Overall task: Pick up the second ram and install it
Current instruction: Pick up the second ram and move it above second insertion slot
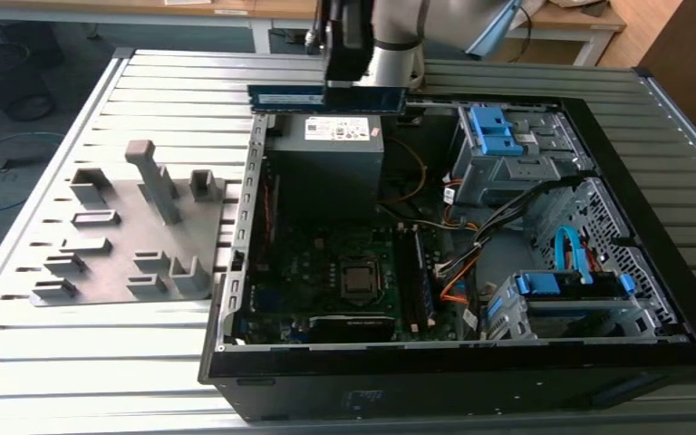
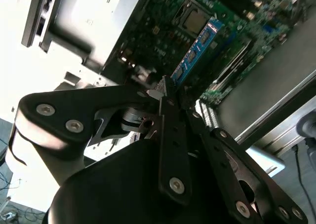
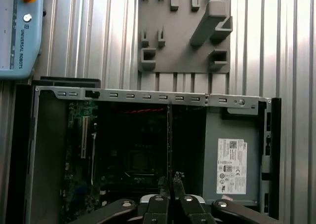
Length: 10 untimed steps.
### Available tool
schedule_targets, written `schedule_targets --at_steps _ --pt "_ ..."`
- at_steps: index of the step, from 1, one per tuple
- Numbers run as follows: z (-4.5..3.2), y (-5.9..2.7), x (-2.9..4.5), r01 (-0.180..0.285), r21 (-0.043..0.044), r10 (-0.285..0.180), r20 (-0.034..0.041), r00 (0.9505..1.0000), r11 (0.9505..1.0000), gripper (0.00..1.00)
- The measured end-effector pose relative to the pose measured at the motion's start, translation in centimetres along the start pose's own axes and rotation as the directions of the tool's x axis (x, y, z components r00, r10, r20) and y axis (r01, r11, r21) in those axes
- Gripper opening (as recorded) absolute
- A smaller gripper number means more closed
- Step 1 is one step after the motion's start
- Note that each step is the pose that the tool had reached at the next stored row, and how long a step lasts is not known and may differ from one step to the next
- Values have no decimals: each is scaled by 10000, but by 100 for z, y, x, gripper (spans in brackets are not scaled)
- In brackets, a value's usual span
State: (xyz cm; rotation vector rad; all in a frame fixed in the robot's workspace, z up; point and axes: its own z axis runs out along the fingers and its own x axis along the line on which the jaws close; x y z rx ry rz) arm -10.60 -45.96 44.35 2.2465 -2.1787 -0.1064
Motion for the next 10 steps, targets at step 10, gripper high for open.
schedule_targets --at_steps 10 --pt "2 -457 15 -2 -54 2 2 10000 10000 14"
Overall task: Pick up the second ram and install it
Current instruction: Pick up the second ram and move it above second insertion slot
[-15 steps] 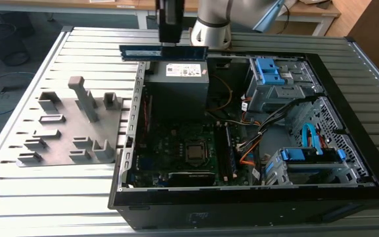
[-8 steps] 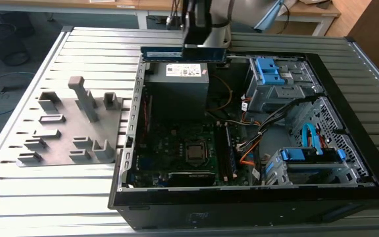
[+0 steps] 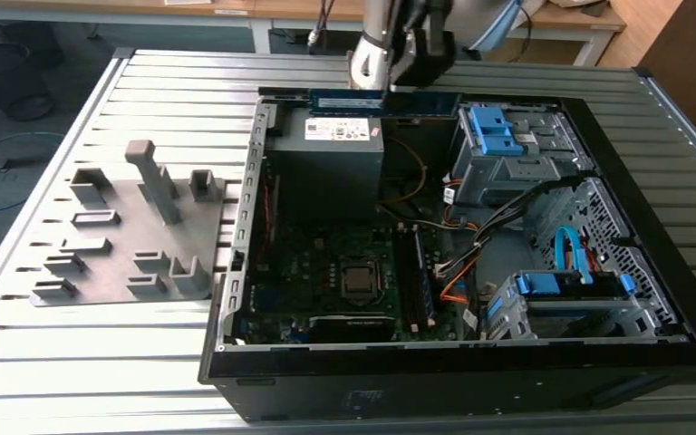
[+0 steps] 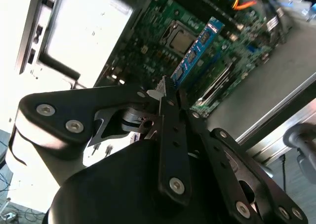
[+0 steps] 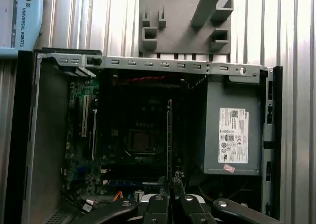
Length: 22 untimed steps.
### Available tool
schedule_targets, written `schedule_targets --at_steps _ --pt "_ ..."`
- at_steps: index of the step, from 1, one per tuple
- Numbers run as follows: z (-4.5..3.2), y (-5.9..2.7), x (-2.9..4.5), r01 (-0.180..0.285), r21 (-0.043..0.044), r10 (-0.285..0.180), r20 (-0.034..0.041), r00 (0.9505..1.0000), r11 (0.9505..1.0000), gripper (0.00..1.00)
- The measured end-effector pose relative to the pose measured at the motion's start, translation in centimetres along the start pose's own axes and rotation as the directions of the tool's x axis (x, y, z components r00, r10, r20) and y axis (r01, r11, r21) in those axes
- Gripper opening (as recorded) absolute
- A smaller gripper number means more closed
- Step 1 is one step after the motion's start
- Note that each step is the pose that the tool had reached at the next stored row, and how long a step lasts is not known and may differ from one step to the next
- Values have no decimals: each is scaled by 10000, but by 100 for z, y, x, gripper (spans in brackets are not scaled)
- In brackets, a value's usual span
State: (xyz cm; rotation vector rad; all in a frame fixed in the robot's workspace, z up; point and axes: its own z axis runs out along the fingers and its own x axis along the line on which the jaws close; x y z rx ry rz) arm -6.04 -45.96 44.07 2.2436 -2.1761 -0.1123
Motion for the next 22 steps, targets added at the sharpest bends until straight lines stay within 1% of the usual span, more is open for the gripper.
schedule_targets --at_steps 5,8,9,12,16,17,20,21,22 --pt "2 -226 7 0 -33 0 0 10000 10000 14" --pt "26 -363 13 -1 -66 1 2 10000 10000 14" --pt "41 -388 16 -1 -68 1 1 10000 10000 14" --pt "90 -396 62 -2 -70 2 20 10000 10000 14" --pt "133 -396 170 7 -64 -6 167 9999 10000 14" --pt "141 -396 188 11 -63 -9 218 9998 10000 14" --pt "161 -396 206 -43 -56 46 369 9993 10000 14" --pt "174 -396 207 -140 -49 142 417 9990 9999 14" --pt "186 -397 208 -255 -45 257 431 9987 9997 14"
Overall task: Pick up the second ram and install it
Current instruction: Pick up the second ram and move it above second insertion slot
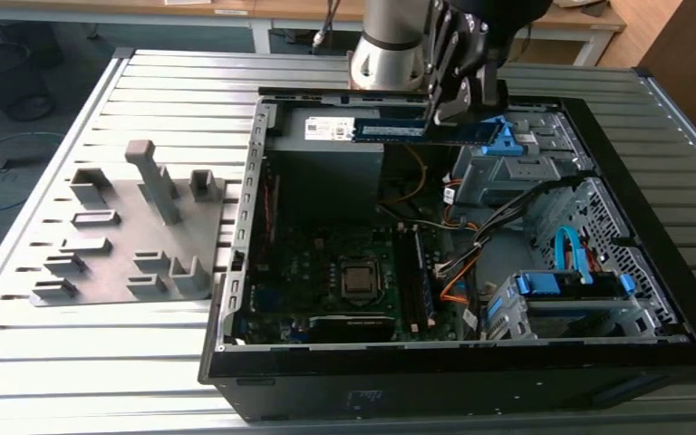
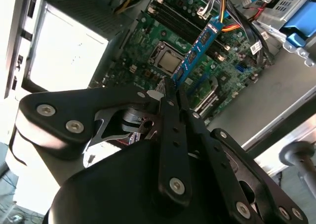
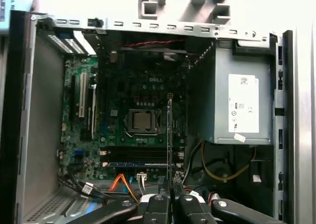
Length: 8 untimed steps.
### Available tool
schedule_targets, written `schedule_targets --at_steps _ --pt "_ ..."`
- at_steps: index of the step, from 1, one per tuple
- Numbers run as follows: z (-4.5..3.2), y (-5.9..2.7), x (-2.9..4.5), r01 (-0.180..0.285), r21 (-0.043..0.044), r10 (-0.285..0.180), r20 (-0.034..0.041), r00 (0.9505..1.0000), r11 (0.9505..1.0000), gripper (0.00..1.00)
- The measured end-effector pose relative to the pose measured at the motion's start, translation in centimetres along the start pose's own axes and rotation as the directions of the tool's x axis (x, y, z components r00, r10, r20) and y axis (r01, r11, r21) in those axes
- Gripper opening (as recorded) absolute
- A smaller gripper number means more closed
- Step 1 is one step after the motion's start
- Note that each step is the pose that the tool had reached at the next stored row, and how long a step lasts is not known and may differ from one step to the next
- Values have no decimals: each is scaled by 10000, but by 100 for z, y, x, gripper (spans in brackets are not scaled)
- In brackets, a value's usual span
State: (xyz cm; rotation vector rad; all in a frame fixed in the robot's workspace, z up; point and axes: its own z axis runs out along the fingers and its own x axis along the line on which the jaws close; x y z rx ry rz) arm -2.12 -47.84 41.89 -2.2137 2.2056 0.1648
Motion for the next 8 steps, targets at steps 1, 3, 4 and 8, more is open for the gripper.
schedule_targets --at_steps 1,3,4,8 --pt "16 -2 2 -153 11 153 9 9999 9999 14" --pt "51 -5 5 -488 39 488 30 9988 9988 14" --pt "69 -6 7 -622 50 622 40 9981 9981 14" --pt "138 -7 69 -696 56 696 46 9976 9976 14"
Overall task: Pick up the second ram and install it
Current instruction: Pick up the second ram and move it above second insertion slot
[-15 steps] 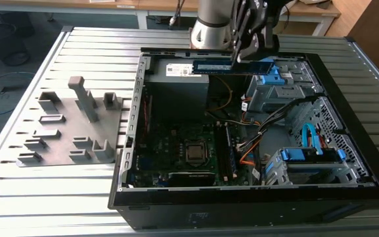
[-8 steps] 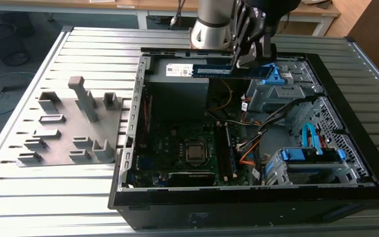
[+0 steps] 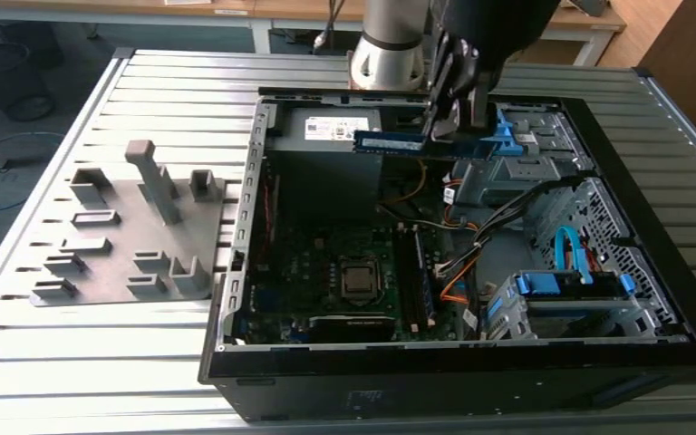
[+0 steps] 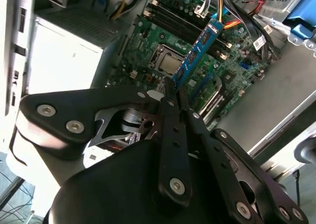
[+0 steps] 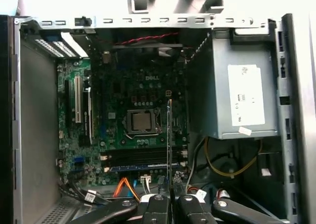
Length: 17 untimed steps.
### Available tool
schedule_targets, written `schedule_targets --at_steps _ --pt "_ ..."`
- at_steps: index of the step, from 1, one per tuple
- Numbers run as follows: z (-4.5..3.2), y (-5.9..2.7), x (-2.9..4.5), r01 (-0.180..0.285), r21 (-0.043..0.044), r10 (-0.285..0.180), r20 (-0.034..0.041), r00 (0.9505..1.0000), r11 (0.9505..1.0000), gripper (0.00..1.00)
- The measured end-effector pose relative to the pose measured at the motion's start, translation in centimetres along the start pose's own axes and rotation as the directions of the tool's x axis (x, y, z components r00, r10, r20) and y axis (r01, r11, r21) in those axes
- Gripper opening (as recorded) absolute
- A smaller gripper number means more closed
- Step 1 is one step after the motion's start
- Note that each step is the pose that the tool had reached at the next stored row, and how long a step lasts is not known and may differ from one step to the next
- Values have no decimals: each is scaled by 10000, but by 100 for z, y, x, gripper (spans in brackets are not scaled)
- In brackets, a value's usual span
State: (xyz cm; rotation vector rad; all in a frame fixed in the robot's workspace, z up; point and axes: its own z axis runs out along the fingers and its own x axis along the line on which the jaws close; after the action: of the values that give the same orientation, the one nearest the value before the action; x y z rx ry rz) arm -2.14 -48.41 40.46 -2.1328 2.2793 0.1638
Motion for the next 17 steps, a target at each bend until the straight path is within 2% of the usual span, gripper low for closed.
schedule_targets --at_steps 4,17 --pt "68 -6 42 -2 0 2 -1 10000 10000 14" --pt "304 -15 64 0 0 0 -1 10000 10000 14"
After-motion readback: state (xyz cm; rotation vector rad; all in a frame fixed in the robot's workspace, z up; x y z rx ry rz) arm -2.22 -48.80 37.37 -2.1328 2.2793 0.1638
